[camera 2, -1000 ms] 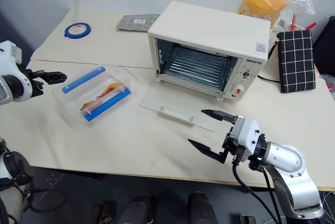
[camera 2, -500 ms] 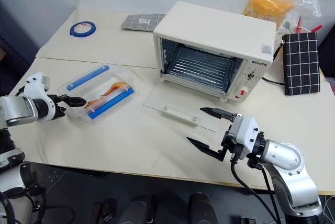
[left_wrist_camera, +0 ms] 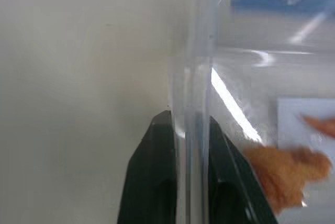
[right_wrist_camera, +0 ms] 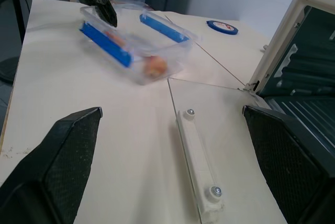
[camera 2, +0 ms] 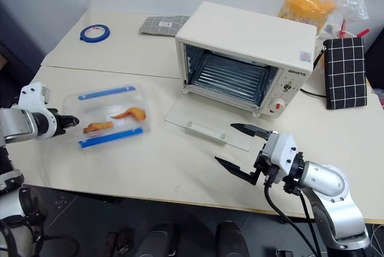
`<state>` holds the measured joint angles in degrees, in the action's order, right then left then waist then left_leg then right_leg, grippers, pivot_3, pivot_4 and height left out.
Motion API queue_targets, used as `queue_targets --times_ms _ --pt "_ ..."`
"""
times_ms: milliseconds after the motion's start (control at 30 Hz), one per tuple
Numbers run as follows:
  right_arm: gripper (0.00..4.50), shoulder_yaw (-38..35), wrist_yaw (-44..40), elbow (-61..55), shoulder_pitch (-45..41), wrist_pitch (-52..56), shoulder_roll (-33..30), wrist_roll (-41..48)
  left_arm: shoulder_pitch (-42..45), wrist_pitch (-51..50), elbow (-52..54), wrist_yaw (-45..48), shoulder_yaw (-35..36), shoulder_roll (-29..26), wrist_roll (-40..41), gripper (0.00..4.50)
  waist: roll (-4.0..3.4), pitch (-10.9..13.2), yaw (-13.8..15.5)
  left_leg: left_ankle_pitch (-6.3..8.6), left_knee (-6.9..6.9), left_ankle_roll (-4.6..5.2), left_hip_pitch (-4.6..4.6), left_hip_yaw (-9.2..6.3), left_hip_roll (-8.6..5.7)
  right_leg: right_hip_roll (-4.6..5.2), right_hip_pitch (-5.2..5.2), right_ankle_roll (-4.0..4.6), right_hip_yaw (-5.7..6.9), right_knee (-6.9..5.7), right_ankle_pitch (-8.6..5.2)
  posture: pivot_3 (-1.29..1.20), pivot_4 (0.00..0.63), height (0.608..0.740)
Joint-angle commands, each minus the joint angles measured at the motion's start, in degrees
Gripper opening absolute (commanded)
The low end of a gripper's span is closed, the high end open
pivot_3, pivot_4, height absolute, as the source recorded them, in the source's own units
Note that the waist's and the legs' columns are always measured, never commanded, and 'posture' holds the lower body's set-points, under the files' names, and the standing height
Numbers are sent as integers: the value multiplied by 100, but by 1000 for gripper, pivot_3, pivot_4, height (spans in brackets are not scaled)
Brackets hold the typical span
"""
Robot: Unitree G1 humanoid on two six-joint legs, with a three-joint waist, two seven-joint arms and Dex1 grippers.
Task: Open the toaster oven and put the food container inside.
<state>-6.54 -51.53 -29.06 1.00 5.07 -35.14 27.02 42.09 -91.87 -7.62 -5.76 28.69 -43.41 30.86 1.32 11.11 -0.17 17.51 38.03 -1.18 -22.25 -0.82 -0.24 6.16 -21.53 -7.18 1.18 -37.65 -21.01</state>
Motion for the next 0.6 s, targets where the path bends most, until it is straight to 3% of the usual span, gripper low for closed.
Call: queue_targets --times_ms 33,133,267,367,467,600 --pt "4500 -138 54 -192 23 8 -62 103 280 197 -91 327 152 -229 -168 42 0 0 7 0 0 0 0 -1 0 0 0 0 1 0 0 0 150 740" --pt "4500 -247 63 -178 26 51 -113 138 457 570 -407 805 -14 -568 -213 42 3 1 0 0 0 0 -1 0 0 -2 -1 0 0 1 0 0 150 740" --pt "4500 -548 140 -175 105 124 -216 171 759 917 -537 2086 -879 -1222 17 42 5 3 2 0 -3 0 -2 1 2 -6 -2 0 0 3 0 0 150 740" --pt "4500 -873 216 -255 329 167 -280 191 1109 952 -419 2937 -1555 -1397 193 42 6 2 64 0 -2 1 -4 1 -3 -1 0 0 1 5 0 0 150 740" --pt "4500 -1215 343 -392 745 159 -272 172 1565 916 -271 3410 -2231 -1141 261 42 6 2 116 3 -1 7 -6 3 -7 1 4 0 -2 12 0 0 150 740" --pt "4500 -1455 554 -615 1345 99 -115 91 2114 988 -284 3577 -2953 -319 136 42 7 2 168 1 4 10 -15 -1 -7 -2 4 0 -1 13 0 0 150 740"
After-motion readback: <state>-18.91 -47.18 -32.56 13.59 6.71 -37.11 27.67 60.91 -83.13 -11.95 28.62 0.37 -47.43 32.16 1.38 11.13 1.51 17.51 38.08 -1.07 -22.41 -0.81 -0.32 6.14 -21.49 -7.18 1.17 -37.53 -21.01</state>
